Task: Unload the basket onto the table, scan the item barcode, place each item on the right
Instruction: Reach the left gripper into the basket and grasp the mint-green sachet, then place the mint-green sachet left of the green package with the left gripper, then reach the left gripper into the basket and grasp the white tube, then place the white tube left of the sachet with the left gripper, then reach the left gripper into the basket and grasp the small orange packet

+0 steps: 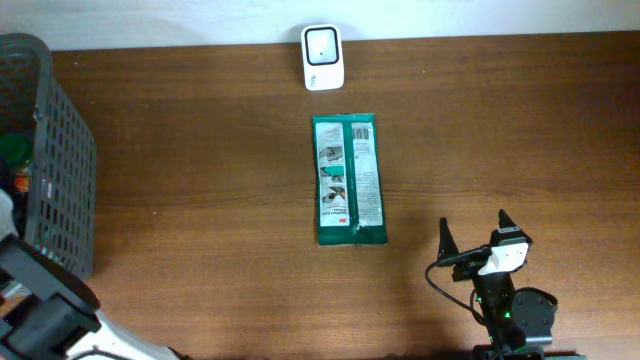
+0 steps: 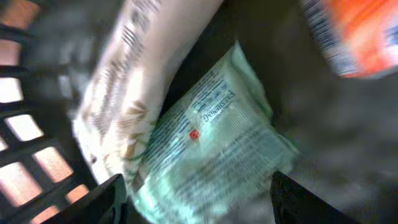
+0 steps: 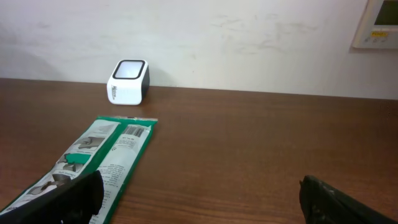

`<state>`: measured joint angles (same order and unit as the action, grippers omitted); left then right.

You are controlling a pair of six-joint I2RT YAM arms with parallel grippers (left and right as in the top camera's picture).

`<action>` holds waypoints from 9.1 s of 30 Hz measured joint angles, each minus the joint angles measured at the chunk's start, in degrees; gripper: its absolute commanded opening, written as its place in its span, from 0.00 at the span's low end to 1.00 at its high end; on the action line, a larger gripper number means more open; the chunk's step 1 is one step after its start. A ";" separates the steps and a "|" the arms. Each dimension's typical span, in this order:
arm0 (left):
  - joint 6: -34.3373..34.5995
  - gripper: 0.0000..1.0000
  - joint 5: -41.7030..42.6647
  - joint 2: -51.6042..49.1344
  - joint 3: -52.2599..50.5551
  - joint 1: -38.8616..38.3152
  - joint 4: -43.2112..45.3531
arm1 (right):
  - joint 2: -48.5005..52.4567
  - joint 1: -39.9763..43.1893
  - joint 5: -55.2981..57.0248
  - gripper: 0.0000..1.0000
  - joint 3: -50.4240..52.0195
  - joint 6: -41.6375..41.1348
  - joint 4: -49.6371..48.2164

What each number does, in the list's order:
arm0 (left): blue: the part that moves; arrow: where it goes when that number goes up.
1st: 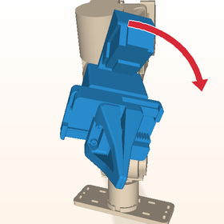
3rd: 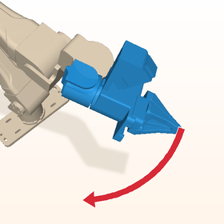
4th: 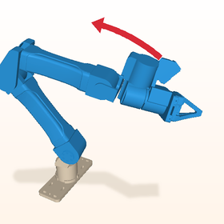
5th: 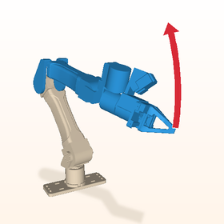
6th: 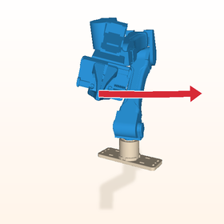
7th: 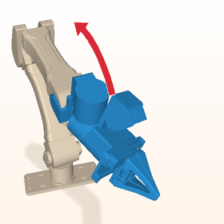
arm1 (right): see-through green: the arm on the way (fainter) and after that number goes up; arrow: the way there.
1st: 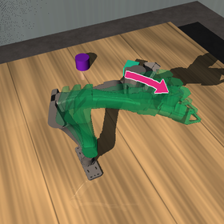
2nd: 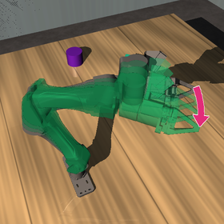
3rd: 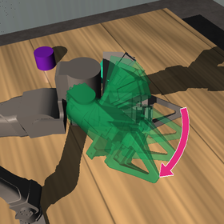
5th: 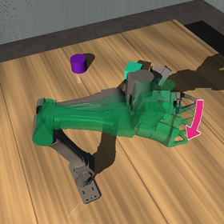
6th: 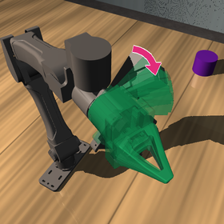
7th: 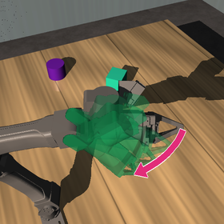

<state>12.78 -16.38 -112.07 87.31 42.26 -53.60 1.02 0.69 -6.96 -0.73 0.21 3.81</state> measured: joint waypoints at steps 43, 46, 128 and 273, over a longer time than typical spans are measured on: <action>7.91 0.03 13.64 10.34 3.39 -61.94 -3.93 | 0.00 0.00 -0.02 0.98 0.00 -0.02 0.00; 10.29 0.05 13.68 6.49 -1.75 -64.59 2.08 | 0.00 0.00 0.00 0.98 0.00 0.02 0.00; -15.61 0.00 -13.20 -8.26 -1.60 4.20 19.19 | 0.00 0.00 -0.02 0.98 0.00 0.00 0.00; 4.35 0.25 7.56 -22.84 30.75 -3.56 -8.57 | 0.00 0.00 0.00 0.98 0.00 0.00 0.00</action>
<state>17.12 -8.82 -134.91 118.06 38.70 -62.17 1.02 0.69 -6.96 -0.73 0.21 3.81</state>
